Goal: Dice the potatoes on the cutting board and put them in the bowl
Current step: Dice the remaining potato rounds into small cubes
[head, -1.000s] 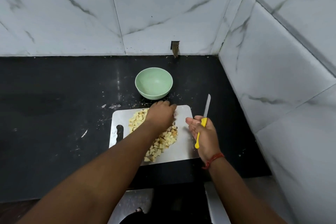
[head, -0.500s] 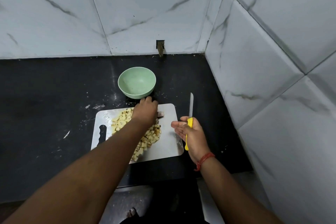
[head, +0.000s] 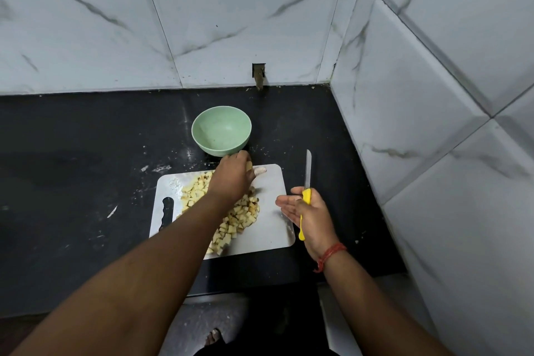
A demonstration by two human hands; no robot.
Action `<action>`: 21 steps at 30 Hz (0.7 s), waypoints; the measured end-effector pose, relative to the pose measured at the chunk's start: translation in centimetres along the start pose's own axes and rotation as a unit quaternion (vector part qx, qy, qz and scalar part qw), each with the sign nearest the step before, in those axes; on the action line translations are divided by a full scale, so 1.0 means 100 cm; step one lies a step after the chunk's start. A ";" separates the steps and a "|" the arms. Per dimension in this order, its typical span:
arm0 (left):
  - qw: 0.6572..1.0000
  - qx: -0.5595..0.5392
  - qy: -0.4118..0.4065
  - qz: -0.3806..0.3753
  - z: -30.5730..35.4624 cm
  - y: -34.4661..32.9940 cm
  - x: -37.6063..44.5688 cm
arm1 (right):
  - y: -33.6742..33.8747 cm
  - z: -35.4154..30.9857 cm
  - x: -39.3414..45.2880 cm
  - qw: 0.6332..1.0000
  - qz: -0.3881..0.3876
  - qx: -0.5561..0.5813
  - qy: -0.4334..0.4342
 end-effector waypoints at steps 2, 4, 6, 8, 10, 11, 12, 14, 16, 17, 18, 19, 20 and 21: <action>0.999 -0.037 0.010 0.028 0.000 0.007 -0.001 | -0.001 0.001 0.001 1.000 0.002 0.001 -0.001; 0.994 -0.095 0.008 0.055 0.011 0.011 -0.003 | 0.002 0.001 0.004 1.000 0.008 0.010 -0.001; 0.984 -0.171 0.001 0.053 0.026 0.007 -0.008 | 0.005 0.001 0.008 0.999 0.023 0.028 -0.002; 0.972 -0.233 0.001 0.027 0.036 -0.010 -0.011 | 0.010 0.003 0.012 0.998 0.045 0.045 -0.006; 0.972 -0.233 0.006 -0.007 0.039 -0.030 -0.013 | 0.013 0.005 0.016 0.997 0.059 0.057 -0.014; 0.975 -0.219 0.004 -0.023 0.040 -0.038 -0.014 | 0.012 0.006 0.018 0.996 0.059 0.057 -0.018; 0.977 -0.208 -0.001 -0.036 0.039 -0.043 -0.015 | 0.011 0.006 0.019 0.997 0.056 0.054 -0.023; 0.979 -0.195 -0.007 -0.056 0.037 -0.045 -0.017 | 0.006 0.007 0.020 0.998 0.048 0.032 -0.031; 0.981 -0.183 -0.013 -0.062 0.032 -0.041 -0.017 | 0.003 0.008 0.020 0.999 0.043 0.006 -0.031; 0.984 -0.170 -0.020 -0.058 0.030 -0.036 -0.017 | 0.002 0.009 0.020 0.999 0.043 -0.005 -0.031; 0.987 -0.151 -0.033 -0.050 0.029 -0.031 -0.017 | 0.001 0.009 0.021 0.998 0.045 -0.012 -0.032; 0.990 -0.127 -0.048 -0.041 0.029 -0.026 -0.018 | 0.001 0.010 0.022 0.998 0.048 -0.017 -0.033; 0.992 -0.102 -0.068 -0.038 0.030 -0.023 -0.019 | 0.001 0.010 0.023 0.998 0.053 -0.023 -0.033; 0.992 -0.078 -0.087 -0.039 0.032 -0.022 -0.022 | 0.001 0.009 0.024 0.997 0.057 -0.031 -0.033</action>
Point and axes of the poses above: each hand's wrist, its own x-axis towards the middle knuckle, its own y-axis out of the back of the hand, z = x × y, the point moved 10 cm from there along x, towards the middle knuckle, and after that the axes turned 7 degrees about -x, right-handed, at the moved point
